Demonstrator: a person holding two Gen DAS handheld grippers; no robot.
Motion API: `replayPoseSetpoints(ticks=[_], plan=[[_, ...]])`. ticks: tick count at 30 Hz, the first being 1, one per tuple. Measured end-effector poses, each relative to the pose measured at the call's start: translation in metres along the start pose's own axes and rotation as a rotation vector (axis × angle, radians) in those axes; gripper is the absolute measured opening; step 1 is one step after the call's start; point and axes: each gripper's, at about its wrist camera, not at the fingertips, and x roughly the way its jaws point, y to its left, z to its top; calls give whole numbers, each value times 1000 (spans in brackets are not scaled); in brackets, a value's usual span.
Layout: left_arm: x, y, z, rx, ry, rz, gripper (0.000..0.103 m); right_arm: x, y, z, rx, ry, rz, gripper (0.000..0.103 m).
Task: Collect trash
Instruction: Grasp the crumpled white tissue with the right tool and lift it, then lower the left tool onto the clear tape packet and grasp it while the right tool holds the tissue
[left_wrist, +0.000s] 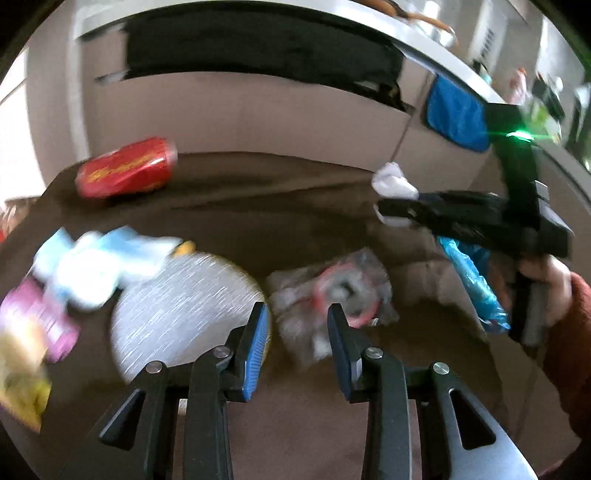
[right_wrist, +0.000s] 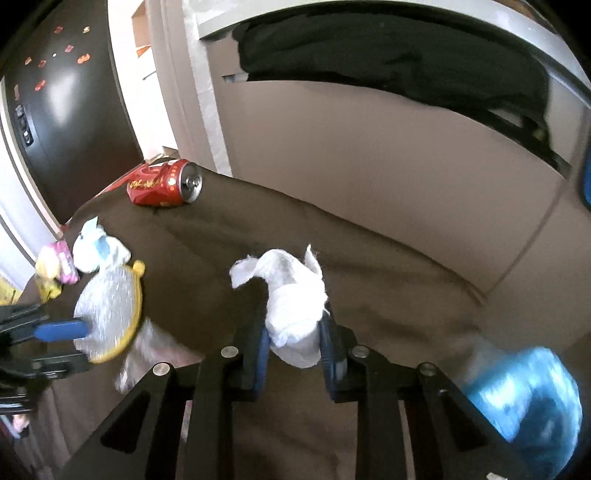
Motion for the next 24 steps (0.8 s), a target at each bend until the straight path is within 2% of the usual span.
replayPoseSetpoints(ticks=[3,8,12,17,18,21,24], plan=[[24,-10,21,6,-4,6,35,-23,-11,-21,18,-7,-16,22],[56,-7,42,-79,58,-65,35,-51,-21,-61,82,-1,10,22],[62,0,32,-153,108,-116,34,-67,-20,-87,85,0,3,22],[40,2,8,-161,142,-188,35,-76,-21,-101,125,-20,29,23],[36,2,3,-161,153,-208,38,-78,-22,-102,134,-25,34,23],[22,-8,-11,-64,165,-238,44,-83,-21,-109,138,-36,32,23],[9,-31,-26,136,150,-200,47,-86,-17,-115,143,-38,34,23]])
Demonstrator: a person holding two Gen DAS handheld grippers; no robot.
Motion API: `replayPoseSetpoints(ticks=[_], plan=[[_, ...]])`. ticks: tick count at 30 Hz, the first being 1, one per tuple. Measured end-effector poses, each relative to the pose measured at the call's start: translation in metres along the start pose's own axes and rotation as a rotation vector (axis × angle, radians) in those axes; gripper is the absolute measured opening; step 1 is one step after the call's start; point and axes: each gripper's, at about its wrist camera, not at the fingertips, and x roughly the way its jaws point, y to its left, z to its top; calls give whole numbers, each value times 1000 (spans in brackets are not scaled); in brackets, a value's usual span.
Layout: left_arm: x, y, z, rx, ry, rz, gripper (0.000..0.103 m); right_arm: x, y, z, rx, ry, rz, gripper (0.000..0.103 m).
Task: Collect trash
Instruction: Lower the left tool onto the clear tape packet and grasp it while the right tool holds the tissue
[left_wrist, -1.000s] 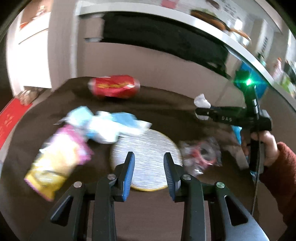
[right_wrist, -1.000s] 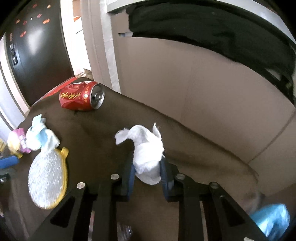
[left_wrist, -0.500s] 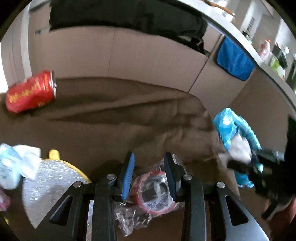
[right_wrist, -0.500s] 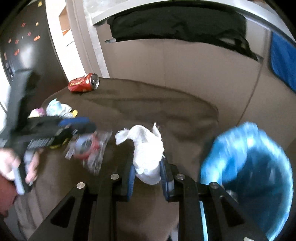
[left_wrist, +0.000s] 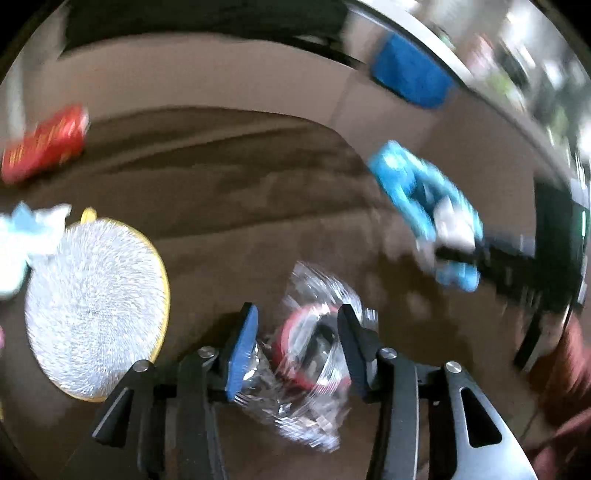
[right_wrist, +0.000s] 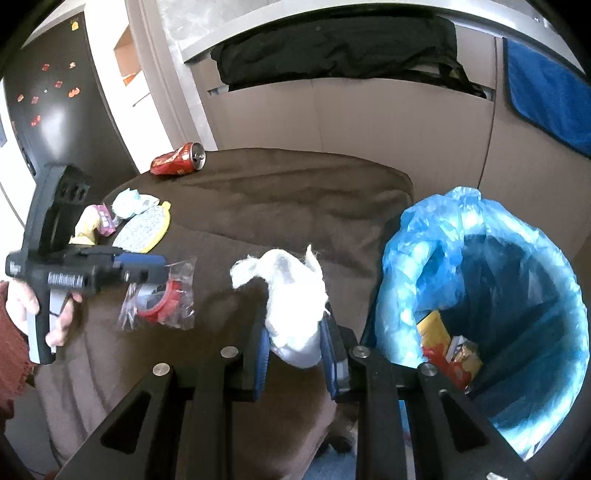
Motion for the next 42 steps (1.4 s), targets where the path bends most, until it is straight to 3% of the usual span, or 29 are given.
replayPoseSetpoints(ticks=[2,5,14,18,21,26,30,35,42], plan=[[-5,-15,-7,84,6,22,48,-4,3,-4,4,-8,-4,23],[-9,-28,-13,117,17,58,49,-12,8,-9,15,-16,-24,23],[-9,-39,-12,53,45,151,49,-41,21,-20,80,-25,-106,23],[-7,-24,-13,-75,69,117,54,-45,21,-24,138,-15,-124,23],[-7,-19,-13,-114,88,103,55,-45,22,-26,153,-3,-132,23],[-9,-28,-16,-110,60,163,55,-48,20,-27,106,0,-138,23],[-10,-30,-19,-170,43,194,55,-45,16,-22,76,-4,-121,23],[-9,-37,-17,-86,47,229,57,-42,13,-13,81,-17,-119,23],[-10,-36,-20,-93,37,222,57,-41,6,-6,129,-48,-128,23]])
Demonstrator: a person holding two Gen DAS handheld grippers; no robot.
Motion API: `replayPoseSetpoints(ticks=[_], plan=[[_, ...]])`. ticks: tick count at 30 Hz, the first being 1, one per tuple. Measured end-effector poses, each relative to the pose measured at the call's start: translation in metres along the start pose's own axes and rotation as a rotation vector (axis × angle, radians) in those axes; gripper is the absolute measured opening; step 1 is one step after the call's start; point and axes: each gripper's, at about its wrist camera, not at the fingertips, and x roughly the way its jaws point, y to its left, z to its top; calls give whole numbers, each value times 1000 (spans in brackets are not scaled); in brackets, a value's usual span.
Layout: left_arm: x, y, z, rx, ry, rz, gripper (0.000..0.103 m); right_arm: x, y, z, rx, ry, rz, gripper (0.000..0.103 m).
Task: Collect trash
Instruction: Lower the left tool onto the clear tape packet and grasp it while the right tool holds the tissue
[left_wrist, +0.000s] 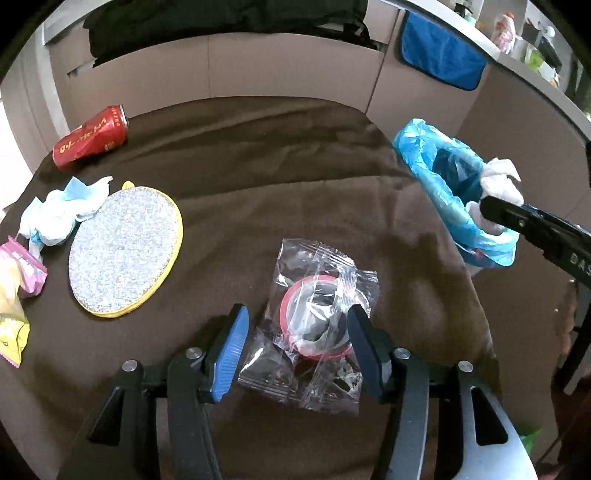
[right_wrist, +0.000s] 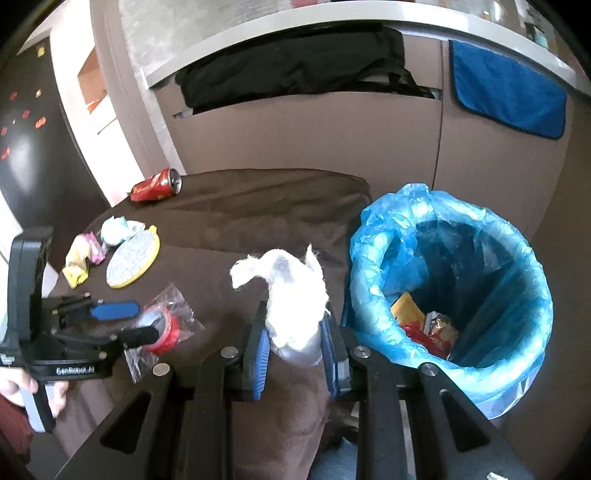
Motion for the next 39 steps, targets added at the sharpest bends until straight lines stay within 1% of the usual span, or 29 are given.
replayPoseSetpoints(ticks=[3,5,6,10,12,15,17,19,21,22,24,29,31,32,33,36,39], plan=[[2,4,0,-32,0,-9,62,6,1,1,-3,14,-2,23],[5,9,2,-65,16,-28,61,9,2,0,-6,23,2,23],[5,10,3,-72,22,-34,60,10,3,0,-6,27,4,23],[3,-2,2,-15,33,-21,59,11,4,-3,-10,31,1,23],[4,-5,3,-11,40,-21,59,11,3,-3,-12,34,2,23],[8,-1,8,-47,65,-32,62,10,2,-2,-10,29,7,23],[11,3,11,-82,87,-56,62,8,3,-2,-13,26,13,23],[11,3,13,-88,95,-58,62,7,4,-3,-20,24,15,23],[10,-3,13,-73,91,-55,57,5,2,-4,-17,21,15,23],[9,-6,13,-61,87,-46,56,4,1,-5,-14,22,16,23],[6,-14,12,-37,76,-37,46,3,-1,-6,-13,23,13,23],[-1,-31,8,29,42,9,40,1,-6,-8,-4,22,13,23],[-6,-34,7,34,22,16,37,0,-7,-9,0,21,17,23],[-10,-35,8,32,10,17,33,0,-8,-10,0,20,18,23],[-12,-36,8,29,1,20,31,-1,-8,-11,-1,19,17,23],[-19,-37,10,26,-40,46,29,-4,-10,-13,2,13,13,23],[-24,-38,10,30,-63,66,28,-5,-13,-14,7,5,9,23]])
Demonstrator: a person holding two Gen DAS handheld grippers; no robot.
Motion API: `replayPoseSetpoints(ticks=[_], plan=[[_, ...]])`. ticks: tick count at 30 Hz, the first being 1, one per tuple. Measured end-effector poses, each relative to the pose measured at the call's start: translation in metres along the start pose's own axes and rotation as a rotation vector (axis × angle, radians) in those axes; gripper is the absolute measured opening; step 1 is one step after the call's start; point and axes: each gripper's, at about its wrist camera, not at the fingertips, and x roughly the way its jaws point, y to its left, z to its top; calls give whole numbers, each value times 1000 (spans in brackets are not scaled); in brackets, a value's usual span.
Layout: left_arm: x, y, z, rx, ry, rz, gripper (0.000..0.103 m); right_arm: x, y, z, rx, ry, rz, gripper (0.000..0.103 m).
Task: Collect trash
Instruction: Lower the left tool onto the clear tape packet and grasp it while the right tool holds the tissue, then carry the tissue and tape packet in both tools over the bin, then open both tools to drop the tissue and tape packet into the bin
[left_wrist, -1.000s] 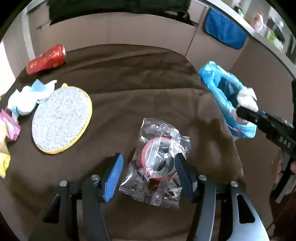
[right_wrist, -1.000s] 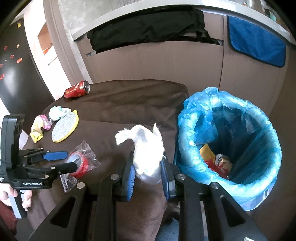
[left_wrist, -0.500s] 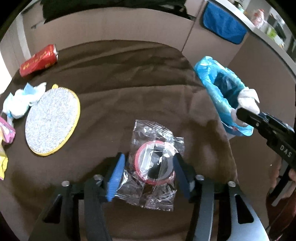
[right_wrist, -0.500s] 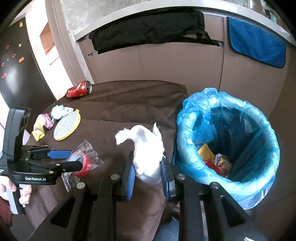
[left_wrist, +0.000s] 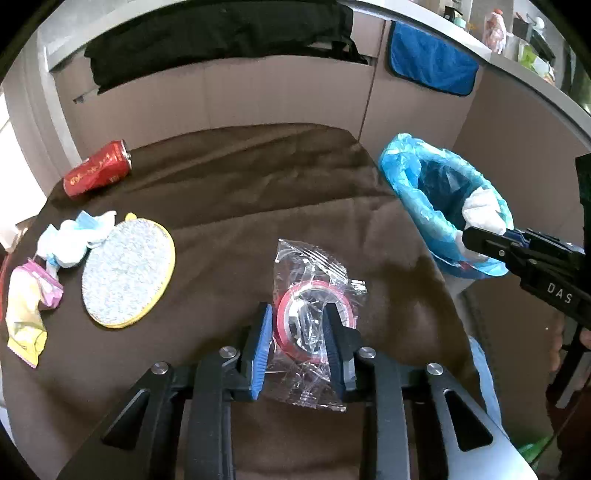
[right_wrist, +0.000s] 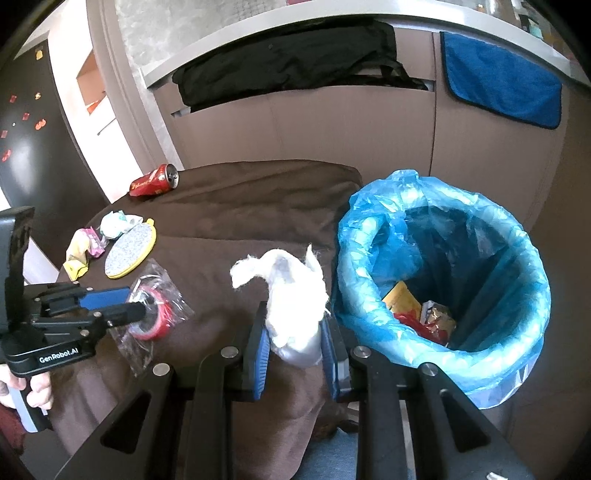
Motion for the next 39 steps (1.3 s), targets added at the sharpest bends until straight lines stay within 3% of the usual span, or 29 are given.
replayPoseSetpoints(ticks=[4,11,20,23,29,39], plan=[[-5,-1,2,-17,-19,-14,28,-2,-5,-1,8,-7,0,23],[-5,-24,33,-22,-78,-43,28,-6,-36,2,56,-26,0,23],[29,-95,103,14,-137,-221,28,-15,-105,13,121,-68,-69,23],[52,-115,120,-3,-123,-286,28,-10,-129,17,152,-59,-69,23],[99,-136,134,-37,-96,-338,28,7,-161,13,206,-21,-97,23],[144,-135,121,-30,-19,-313,32,13,-170,-7,182,7,-167,24]])
